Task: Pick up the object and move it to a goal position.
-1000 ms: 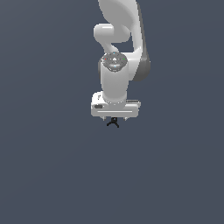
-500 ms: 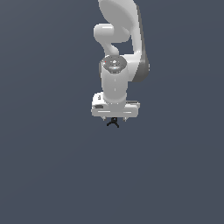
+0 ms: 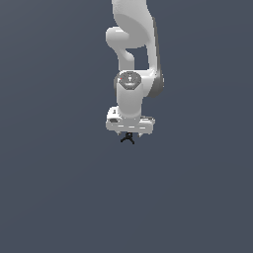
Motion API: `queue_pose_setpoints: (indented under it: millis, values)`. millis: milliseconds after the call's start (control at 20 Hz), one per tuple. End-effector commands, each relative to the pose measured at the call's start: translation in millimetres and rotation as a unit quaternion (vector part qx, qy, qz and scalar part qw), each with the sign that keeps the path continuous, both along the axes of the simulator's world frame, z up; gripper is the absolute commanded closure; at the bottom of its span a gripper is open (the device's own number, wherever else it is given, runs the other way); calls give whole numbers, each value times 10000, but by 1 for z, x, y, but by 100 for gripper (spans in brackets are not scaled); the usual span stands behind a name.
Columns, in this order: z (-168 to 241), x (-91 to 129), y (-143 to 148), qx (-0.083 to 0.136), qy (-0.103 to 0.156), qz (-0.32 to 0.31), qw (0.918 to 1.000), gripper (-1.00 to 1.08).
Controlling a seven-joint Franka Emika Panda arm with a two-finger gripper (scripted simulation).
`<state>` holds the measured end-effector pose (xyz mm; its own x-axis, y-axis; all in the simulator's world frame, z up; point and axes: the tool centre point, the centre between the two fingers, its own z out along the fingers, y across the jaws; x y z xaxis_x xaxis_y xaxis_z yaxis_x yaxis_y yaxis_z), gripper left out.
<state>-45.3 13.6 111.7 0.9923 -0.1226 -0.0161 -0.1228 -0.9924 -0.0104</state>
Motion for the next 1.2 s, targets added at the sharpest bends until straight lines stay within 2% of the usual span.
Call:
queue_pose_setpoints:
  millis: [0, 500, 1150]
  values:
    - [-14, -12, 0, -17, -17, -125, 9999, -92]
    - [-44, -46, -1, -59, -64, -434, 9990, -92]
    - [-62, -50, -1, -64, -66, -465, 9989, -92]
